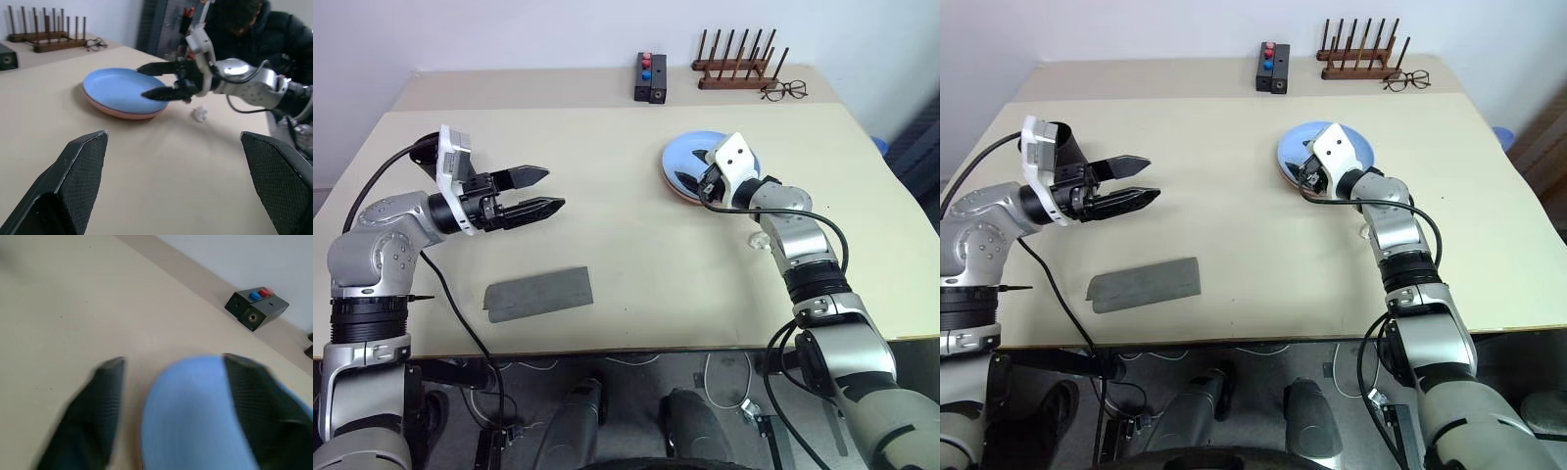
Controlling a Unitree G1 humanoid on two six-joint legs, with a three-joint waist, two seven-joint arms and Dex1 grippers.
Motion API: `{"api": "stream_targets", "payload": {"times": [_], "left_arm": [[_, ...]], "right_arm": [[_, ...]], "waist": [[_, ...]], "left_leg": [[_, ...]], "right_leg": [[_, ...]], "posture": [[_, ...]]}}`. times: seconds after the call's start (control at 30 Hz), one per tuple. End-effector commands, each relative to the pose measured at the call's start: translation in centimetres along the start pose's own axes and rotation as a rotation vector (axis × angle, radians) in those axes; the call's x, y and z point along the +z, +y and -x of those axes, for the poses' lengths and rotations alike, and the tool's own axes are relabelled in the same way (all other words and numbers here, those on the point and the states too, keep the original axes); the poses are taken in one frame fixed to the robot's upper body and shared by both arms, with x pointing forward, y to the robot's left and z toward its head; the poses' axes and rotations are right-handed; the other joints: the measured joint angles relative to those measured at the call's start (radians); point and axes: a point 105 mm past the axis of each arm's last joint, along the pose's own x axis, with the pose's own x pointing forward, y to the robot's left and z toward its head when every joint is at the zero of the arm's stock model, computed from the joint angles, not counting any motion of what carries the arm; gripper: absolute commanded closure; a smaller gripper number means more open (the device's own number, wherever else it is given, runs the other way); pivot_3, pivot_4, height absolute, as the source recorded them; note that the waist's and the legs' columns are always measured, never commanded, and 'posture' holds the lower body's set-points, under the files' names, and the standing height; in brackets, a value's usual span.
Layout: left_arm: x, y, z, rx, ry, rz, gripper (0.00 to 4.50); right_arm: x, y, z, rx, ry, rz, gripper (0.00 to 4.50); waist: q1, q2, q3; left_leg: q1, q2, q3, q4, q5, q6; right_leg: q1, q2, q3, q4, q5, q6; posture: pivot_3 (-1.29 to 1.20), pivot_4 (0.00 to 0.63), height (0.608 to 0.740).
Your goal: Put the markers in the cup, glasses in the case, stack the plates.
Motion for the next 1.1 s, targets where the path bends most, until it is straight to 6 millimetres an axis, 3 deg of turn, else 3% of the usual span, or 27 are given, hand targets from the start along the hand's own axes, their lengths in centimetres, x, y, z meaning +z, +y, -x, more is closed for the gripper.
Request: {"api": "stream_targets", "payload": {"times": [0.03,0.2,0.3,0.4,0.53,0.77,0.87,0.9,0.93,1.1], "left_arm": [[1.2,-0.4,0.0,-0.013,-0.013,-0.05,0.0],[1.6,-1.0,-0.2,-0.052,-0.01,-0.038,0.0],[1.7,-1.7,-0.3,-0.09,0.0,-0.023,0.0],[1.7,-2.1,-0.5,-0.116,0.007,-0.022,0.0],[1.1,-2.5,-0.9,-0.143,0.025,-0.013,0.0],[1.0,-2.5,-1.5,-0.166,0.029,-0.016,0.0],[1.0,-2.5,-1.5,-0.165,0.033,-0.019,0.0],[0.9,-2.5,-1.4,-0.163,0.035,-0.02,0.0],[0.9,-2.4,-1.3,-0.161,0.036,-0.021,0.0],[0.6,-2.2,-1.0,-0.149,0.037,-0.026,0.0]], "right_arm": [[2.4,-1.6,0.8,-0.053,-0.09,-0.004,0.03],[2.6,-3.4,3.7,-0.038,-0.103,-0.177,0.03],[0.8,-3.3,6.4,0.024,0.019,-0.254,0.03],[-0.1,-4.1,8.4,-0.02,0.094,-0.345,0.03],[-3.2,-3.7,10.9,-0.043,0.272,-0.286,0.03],[-7.3,-2.8,12.7,-0.063,0.451,-0.279,0.03],[-8.1,-2.6,12.9,-0.066,0.461,-0.336,0.03],[-7.9,-2.4,12.9,-0.052,0.457,-0.342,0.55],[-7.7,-2.3,12.8,-0.044,0.453,-0.34,0.77],[-7.2,-2.7,12.4,-0.041,0.441,-0.314,3.38]], "waist": [[0.0,0.0,0.0],[0.005,0.0,0.0],[0.013,0.0,0.0],[0.011,0.0,0.0],[0.002,0.0,0.0],[0.002,0.0,0.0],[0.003,0.0,0.0],[0.003,0.0,0.0],[0.003,0.0,0.0],[0.003,0.0,0.0]], "left_leg": [[0.0,0.0,0.0,-0.001,0.0,0.0],[0.0,0.0,0.0,-0.001,0.0,-0.001],[0.0,0.0,-0.001,-0.001,0.0,0.0],[0.0,0.0,-0.001,-0.001,0.0,0.0],[0.0,0.001,0.0,-0.002,0.0,0.0],[0.0,0.001,0.0,-0.002,0.0,0.0],[0.0,0.001,0.0,-0.002,0.0,0.0],[0.0,0.001,0.0,-0.002,0.0,0.0],[0.0,0.001,0.0,-0.002,0.0,0.0],[0.0,0.001,0.0,-0.002,0.0,0.0]], "right_leg": [[0.0,0.0,0.0,0.0,0.0,0.0],[0.0,0.0,0.0,0.0,0.0,-0.001],[0.001,0.0,0.0,0.0,0.0,-0.001],[0.002,-0.001,0.0,-0.001,-0.001,-0.001],[0.001,-0.002,0.0,-0.001,-0.001,-0.003],[0.001,-0.002,0.0,-0.001,-0.001,-0.003],[0.001,-0.002,0.0,-0.001,-0.001,-0.003],[0.001,-0.002,0.0,-0.001,-0.001,-0.003],[0.001,-0.002,0.0,-0.001,-0.001,-0.003],[0.001,-0.002,0.0,-0.001,-0.001,-0.003]], "posture": [[0.0,0.15,0.74],[0.0,0.15,0.74],[0.0,0.15,0.74],[0.0,0.15,0.74],[0.0,0.15,0.74],[0.0,0.15,0.74],[0.0,0.15,0.74],[0.0,0.15,0.74],[0.0,0.15,0.74],[0.0,0.15,0.74]]}}
